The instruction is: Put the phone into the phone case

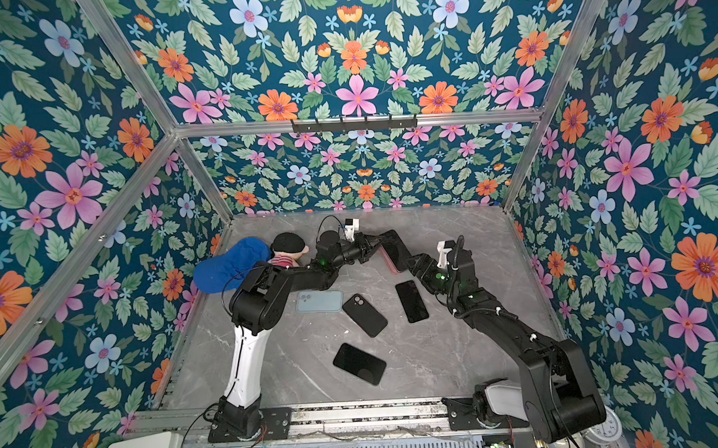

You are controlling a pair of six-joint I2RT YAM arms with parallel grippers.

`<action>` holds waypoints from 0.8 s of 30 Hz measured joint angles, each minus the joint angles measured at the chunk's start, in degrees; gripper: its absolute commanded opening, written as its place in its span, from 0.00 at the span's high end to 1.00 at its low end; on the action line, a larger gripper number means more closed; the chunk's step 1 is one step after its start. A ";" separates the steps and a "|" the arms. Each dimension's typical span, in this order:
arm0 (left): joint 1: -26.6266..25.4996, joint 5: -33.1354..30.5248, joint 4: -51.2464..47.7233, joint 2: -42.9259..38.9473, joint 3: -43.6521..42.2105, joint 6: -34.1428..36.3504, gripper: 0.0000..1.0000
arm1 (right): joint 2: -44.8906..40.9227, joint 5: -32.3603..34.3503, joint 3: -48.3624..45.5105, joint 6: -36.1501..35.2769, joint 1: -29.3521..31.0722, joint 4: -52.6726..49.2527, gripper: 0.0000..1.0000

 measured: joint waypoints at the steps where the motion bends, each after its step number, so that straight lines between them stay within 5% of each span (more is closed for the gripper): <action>1: 0.00 -0.44 0.61 0.02 -0.22 -0.90 1.00 | 0.37 -0.22 -0.81 1.44 -0.15 1.97 0.23; 9: 0.00 -2.40 5.79 0.59 -0.28 -5.86 1.00 | 3.08 -0.70 -4.35 6.08 -1.22 12.76 0.31; 24: -0.20 -3.61 13.46 2.97 0.98 -14.49 1.00 | 14.67 -1.86 -1.68 9.03 -1.68 29.27 0.63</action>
